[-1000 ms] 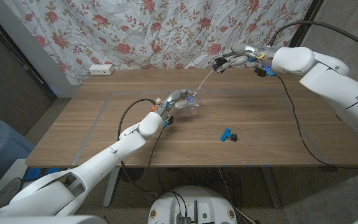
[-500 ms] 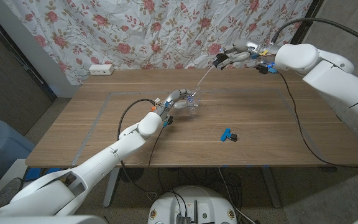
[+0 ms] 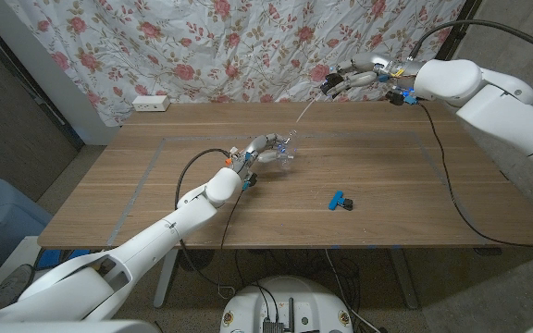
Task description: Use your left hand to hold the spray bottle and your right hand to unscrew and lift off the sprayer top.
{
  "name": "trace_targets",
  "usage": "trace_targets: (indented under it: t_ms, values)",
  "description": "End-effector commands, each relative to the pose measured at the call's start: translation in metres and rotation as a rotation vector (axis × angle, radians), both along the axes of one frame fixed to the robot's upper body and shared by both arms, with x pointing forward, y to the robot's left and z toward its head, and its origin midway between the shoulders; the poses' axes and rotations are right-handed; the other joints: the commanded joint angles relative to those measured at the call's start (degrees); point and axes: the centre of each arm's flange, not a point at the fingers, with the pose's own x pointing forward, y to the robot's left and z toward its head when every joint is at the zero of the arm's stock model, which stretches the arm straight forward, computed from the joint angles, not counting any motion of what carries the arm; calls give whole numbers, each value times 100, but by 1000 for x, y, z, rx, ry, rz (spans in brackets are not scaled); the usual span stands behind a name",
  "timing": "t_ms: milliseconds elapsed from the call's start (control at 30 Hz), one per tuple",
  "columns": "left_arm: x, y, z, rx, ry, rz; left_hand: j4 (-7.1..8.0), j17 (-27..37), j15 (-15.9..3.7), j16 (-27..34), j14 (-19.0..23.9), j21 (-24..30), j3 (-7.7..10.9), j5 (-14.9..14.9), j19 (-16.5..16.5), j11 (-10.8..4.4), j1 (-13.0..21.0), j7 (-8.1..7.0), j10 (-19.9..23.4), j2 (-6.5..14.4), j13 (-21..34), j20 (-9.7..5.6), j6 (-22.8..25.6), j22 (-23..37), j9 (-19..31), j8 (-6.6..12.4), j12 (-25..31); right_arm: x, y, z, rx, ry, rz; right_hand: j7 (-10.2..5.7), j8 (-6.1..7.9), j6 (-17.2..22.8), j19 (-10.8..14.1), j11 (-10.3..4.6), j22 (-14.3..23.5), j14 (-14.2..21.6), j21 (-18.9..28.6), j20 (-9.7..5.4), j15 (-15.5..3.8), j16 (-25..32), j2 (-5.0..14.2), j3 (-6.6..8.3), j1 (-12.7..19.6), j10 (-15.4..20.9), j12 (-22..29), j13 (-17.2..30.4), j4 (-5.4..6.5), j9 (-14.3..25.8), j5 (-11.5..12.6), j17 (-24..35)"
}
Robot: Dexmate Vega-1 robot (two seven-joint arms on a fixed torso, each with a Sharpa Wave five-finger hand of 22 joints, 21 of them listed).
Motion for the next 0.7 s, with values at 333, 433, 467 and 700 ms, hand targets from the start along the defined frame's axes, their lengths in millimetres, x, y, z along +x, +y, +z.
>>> trace_targets:
  t_ms: [333,433,467,700]
  values:
    - [1,7,-7,-62,26,-15,106,71,-817,12,-24,-5,60,19,77,-576,-248,-233,395,841,114,-89,99,36,12,1275,-76,15,-24,5,9,11,-107,-60,48,224,-7,-27,17,53,-8,-12,35,23,21,2,-14,87,-17,16,19,0,19,20]
    - [0,10,-9,-86,38,-23,103,76,-835,0,-57,-18,51,18,43,-611,-256,-261,371,824,116,-46,96,38,4,1264,-89,19,-25,4,9,12,-122,-63,51,227,-1,-18,17,73,-5,-6,46,30,21,-1,-23,96,-18,17,21,-4,20,20]
    - [0,11,-10,-96,41,-23,106,79,-834,0,-63,-25,50,19,24,-619,-260,-259,373,827,117,-31,98,38,1,1262,-89,20,-26,4,9,11,-126,-61,50,224,0,-15,17,75,-5,-10,48,31,21,-2,-25,97,-19,17,21,-5,20,20]
    - [-1,17,-13,-135,62,-34,123,85,-846,-16,-103,-58,29,16,-78,-638,-309,-281,292,803,109,13,81,41,-13,1238,-136,25,-27,1,0,2,-183,-63,55,231,3,-37,17,101,-5,-11,27,40,24,-6,-40,121,-19,17,24,-14,21,22]
